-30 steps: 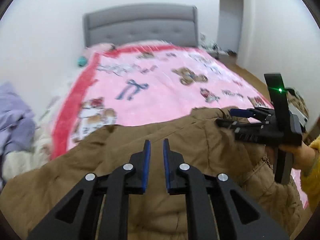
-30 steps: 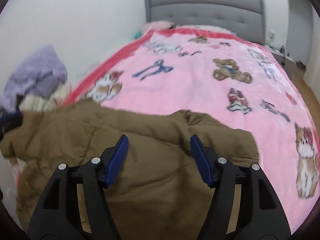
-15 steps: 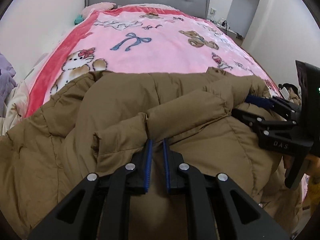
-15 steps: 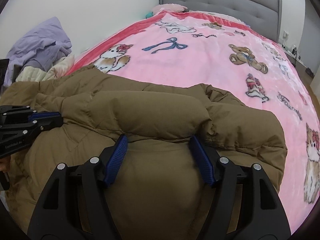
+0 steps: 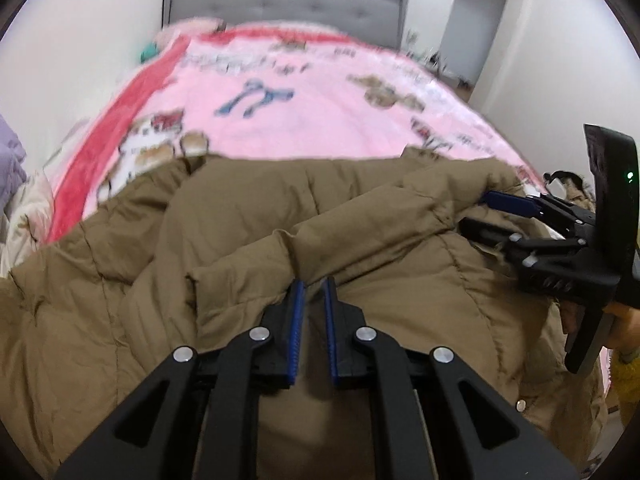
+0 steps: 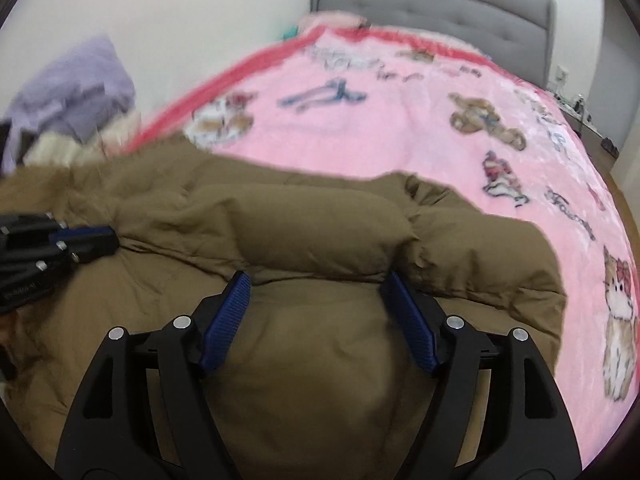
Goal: Fold large clothes
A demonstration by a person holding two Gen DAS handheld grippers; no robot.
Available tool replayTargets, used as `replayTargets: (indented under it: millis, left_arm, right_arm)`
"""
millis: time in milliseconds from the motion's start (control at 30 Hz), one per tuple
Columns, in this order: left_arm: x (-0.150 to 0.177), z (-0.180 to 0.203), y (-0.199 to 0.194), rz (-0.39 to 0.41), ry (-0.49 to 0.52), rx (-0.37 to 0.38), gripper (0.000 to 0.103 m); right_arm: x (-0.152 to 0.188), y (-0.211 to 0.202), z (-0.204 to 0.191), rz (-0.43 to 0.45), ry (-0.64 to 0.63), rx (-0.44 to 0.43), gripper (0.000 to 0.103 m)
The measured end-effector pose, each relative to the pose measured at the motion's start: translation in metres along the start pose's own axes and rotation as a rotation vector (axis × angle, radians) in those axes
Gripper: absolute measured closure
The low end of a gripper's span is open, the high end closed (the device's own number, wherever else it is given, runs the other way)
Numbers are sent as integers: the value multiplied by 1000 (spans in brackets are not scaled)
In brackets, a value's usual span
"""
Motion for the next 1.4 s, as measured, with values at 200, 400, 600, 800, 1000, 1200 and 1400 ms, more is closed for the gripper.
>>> replayTargets:
  millis: [200,400,600,800,1000,1200,1400]
  left_arm:
    - [11,-4,-26,38,-16,12,77]
    - [27,-2,-12,-17,23,20,76]
    - [32,-10,8,-44,-45,61,76]
    - [36,-3,11,-46,14,28,75]
    - [38,-3,3,-36,20,14,75]
    - [34,-8,-9,-50,-68,33,51]
    - [31,-22,-35,-7,-158,11,25]
  right_arm:
    - [22,-52,21,53,74,62,31]
    - [67,-37,52,-105,173,76,26]
    - [78,-10,57,-149,221,102,22]
    - [81,-7,57,-171,236,125,21]
    - [75,-30,57,-127,273,140,22]
    - [64,-53,52,-122,330,152,21]
    - [48,-78,28,-128,263,174,20]
Point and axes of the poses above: each gripper's, at about its wrist camera, not at the fingertips, and y roughly the way its jaws point, z to its right, x to its underside, the point moved 4 cm from there along y, roughly the way its jaws point, and after that the axes turned 6 degrees about z, right-handed, at the moved point
